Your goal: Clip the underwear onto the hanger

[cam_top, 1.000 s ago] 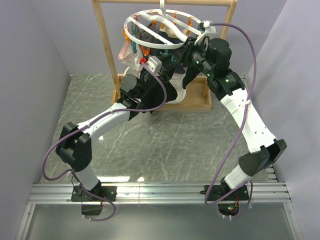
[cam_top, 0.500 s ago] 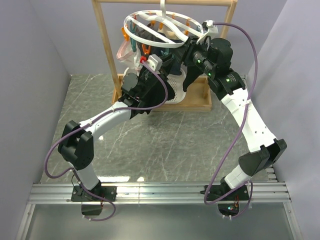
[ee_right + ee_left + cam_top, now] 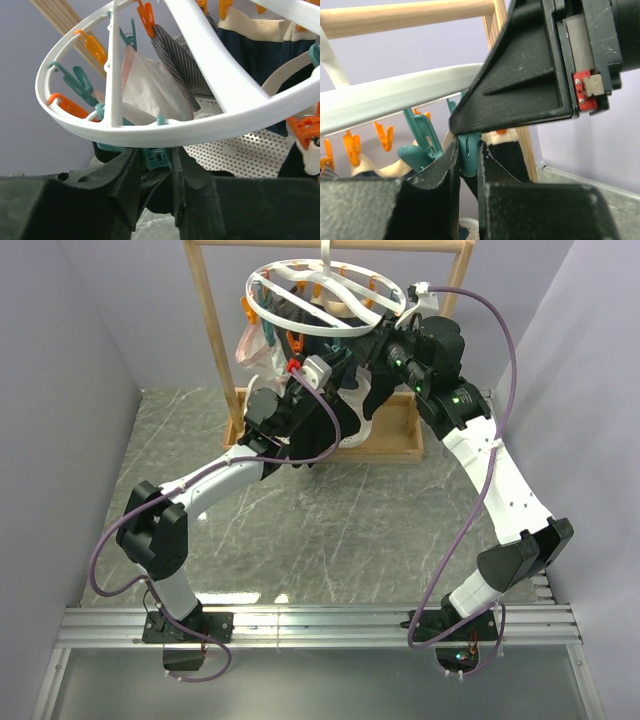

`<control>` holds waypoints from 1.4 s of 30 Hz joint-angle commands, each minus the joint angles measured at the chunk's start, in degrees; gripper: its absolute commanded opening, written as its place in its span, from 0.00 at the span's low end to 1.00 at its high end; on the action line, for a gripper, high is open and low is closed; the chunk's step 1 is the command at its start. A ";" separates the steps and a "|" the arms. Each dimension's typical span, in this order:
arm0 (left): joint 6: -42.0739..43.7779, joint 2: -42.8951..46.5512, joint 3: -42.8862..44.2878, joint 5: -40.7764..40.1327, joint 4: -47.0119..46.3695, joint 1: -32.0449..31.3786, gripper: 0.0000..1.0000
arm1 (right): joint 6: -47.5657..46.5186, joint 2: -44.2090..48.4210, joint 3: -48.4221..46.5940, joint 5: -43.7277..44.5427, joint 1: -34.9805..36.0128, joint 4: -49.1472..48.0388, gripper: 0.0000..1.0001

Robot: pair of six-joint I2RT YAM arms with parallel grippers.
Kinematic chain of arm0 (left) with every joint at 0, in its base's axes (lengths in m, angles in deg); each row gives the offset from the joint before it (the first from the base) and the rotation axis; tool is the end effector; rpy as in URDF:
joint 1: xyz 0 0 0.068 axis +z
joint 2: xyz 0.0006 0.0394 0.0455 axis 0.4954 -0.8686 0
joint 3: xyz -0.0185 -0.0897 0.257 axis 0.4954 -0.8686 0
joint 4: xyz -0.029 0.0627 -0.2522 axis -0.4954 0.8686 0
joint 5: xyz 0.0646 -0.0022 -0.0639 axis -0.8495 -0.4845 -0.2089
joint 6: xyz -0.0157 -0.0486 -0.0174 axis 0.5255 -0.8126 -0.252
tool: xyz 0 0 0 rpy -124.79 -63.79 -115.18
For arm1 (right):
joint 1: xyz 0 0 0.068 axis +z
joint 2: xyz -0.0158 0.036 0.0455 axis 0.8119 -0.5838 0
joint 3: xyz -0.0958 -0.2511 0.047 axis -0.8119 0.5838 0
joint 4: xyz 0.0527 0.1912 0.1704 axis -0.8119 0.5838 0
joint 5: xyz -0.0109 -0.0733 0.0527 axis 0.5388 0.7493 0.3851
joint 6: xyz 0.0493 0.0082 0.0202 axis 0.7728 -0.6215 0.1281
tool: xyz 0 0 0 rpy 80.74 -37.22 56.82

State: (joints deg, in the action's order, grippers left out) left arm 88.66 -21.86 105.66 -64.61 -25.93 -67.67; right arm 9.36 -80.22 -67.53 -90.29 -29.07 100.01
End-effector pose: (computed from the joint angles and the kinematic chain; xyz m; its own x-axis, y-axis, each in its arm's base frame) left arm 0.3142 -0.2534 0.4105 0.5148 -0.2237 -0.8276 0.6599 0.7197 0.2159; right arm 0.3148 0.1538 0.5028 -0.2259 0.3402 -0.9128 -0.5033 0.7615 0.4083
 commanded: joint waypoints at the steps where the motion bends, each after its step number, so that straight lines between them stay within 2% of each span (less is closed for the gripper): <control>1: 0.93 0.61 -0.71 1.84 -0.21 -1.05 0.00 | 0.60 0.30 -2.73 0.19 0.45 -2.30 0.16; 3: 0.41 0.96 -1.14 1.76 -0.21 -1.05 0.05 | 0.16 0.21 -2.55 0.54 0.54 -2.39 0.06; 4: 0.32 1.22 -1.23 2.28 -0.21 -1.05 0.11 | -0.19 0.30 -2.55 0.45 0.37 -2.47 0.00; 5: 0.41 2.01 -1.50 2.46 0.22 -1.05 0.25 | -0.37 0.30 -2.55 0.54 0.54 -2.47 0.00; 8: 1.19 3.85 -2.90 3.86 4.41 -0.87 0.46 | -0.98 0.48 -2.38 0.98 0.54 -2.30 0.00; 10: 3.91 7.53 -3.43 4.66 11.60 -0.78 0.55 | -1.59 0.65 -2.20 1.76 0.71 -2.39 0.00; 11: 4.36 7.55 -3.69 6.05 11.65 -0.52 0.56 | -1.68 0.83 -2.20 1.86 0.72 -2.30 0.00; 13: 5.59 10.97 -5.10 10.78 18.75 1.75 0.63 | -2.12 0.92 -1.94 2.12 0.80 -2.21 0.00; 14: 6.46 12.02 -5.45 14.64 21.21 2.29 0.73 | -2.30 0.92 -1.85 2.47 0.80 -2.12 0.00; 15: 9.78 13.69 -5.19 16.07 27.67 2.73 0.80 | -2.47 1.00 -1.85 2.82 1.06 -2.04 0.00; 17: 16.53 15.10 -4.49 17.92 33.86 3.35 0.86 | -3.27 1.09 -1.76 3.70 1.42 -1.77 0.00; 19: 21.65 15.46 -2.56 21.53 43.15 3.96 0.84 | -4.05 1.18 -1.76 4.40 1.85 -1.60 0.00; 20: 27.94 15.03 -1.86 22.49 46.60 3.96 0.84 | -4.32 1.18 -1.76 4.84 2.03 -1.51 0.00; 23: 37.98 13.10 2.10 24.87 58.56 4.05 0.83 | -5.29 1.44 -1.59 6.07 2.82 -1.33 0.00; 29: 49.24 5.80 15.00 21.54 74.12 2.65 0.83 | -6.96 2.50 -0.01 8.18 4.67 -1.24 0.00; 32: 56.44 3.69 17.56 17.68 79.30 1.24 0.84 | -7.83 2.76 0.43 9.76 5.55 -1.33 0.00; 37: 62.71 -0.52 22.92 11.70 88.36 -1.22 0.85 | -9.07 2.67 0.35 10.91 6.16 -1.42 0.00; 42: 65.35 -7.73 33.29 7.04 98.47 -1.57 0.86 | -9.95 2.67 0.61 11.44 6.78 -1.68 0.00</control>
State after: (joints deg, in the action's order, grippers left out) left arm 149.16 -27.19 132.88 -53.48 63.49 -69.34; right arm 0.93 -80.02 -67.35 -80.15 -23.08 100.54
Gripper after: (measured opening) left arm 0.856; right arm 0.224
